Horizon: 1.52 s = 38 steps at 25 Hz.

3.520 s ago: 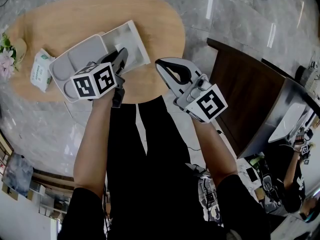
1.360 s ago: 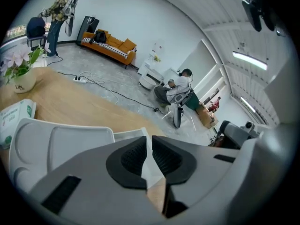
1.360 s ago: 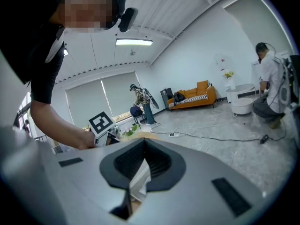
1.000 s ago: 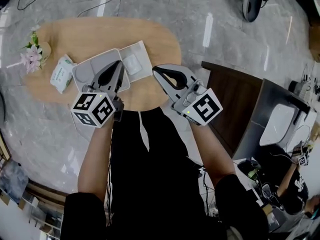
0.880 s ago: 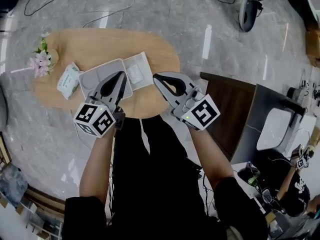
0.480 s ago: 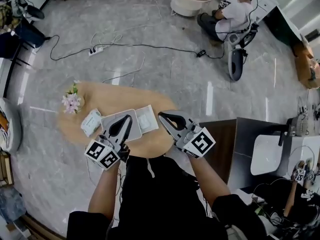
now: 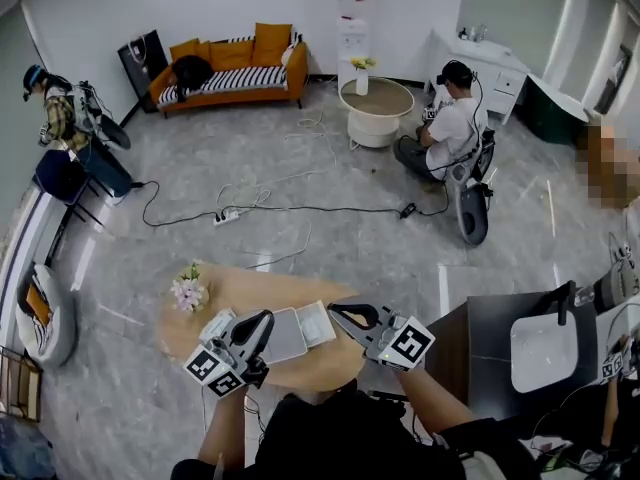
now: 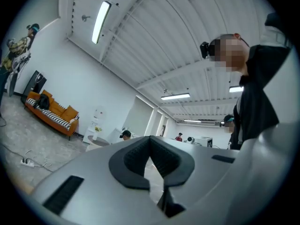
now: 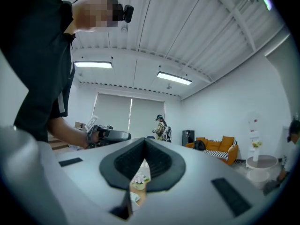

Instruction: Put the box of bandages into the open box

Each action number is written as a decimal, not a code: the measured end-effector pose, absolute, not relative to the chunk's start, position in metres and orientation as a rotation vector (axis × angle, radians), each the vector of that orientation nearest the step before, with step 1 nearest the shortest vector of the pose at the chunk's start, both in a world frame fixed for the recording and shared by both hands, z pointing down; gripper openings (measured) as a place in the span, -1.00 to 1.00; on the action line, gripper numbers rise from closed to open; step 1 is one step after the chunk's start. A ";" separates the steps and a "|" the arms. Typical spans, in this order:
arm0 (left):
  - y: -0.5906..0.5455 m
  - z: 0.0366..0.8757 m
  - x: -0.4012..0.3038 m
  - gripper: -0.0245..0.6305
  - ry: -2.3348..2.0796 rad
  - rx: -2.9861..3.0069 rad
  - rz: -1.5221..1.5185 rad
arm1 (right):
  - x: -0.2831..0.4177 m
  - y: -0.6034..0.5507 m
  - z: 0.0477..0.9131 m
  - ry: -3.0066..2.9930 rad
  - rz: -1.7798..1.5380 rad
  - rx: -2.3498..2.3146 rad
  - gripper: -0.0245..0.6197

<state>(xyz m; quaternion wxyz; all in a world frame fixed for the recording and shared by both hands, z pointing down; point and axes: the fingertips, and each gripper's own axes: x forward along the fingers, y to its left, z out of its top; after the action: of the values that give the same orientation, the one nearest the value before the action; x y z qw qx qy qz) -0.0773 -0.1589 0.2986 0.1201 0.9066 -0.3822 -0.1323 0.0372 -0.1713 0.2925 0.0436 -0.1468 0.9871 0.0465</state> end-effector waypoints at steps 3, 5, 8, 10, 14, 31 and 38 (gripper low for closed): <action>-0.131 0.281 -0.079 -0.88 -1.064 2.734 -0.450 | 0.040 -0.147 0.288 3.017 0.149 -0.448 -0.89; -0.114 0.273 -0.085 -0.87 -1.042 2.767 -0.481 | 0.040 -0.131 0.285 3.007 0.126 -0.468 -0.89; -0.088 0.265 -0.088 -0.87 -0.973 2.812 -0.505 | 0.037 -0.100 0.281 2.984 0.097 -0.490 -0.89; -0.065 0.263 -0.088 -0.87 -0.912 2.841 -0.512 | 0.032 -0.075 0.280 2.976 0.084 -0.499 -0.89; -0.011 0.265 -0.092 -0.87 -0.820 2.872 -0.501 | 0.019 -0.020 0.278 2.953 0.042 -0.514 -0.89; 0.139 0.309 -0.091 -0.87 -0.551 2.830 -0.356 | -0.027 0.114 0.293 2.982 -0.024 -0.515 -0.89; 0.127 0.281 -0.095 -0.87 -0.642 2.849 -0.335 | -0.014 0.106 0.260 2.988 0.061 -0.498 -0.89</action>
<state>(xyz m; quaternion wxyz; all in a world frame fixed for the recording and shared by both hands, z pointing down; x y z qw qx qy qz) -0.0948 0.1270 0.2814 0.1008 0.9643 -0.2171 -0.1133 -0.0140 0.1060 0.2603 0.0558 -0.1642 0.9846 0.0201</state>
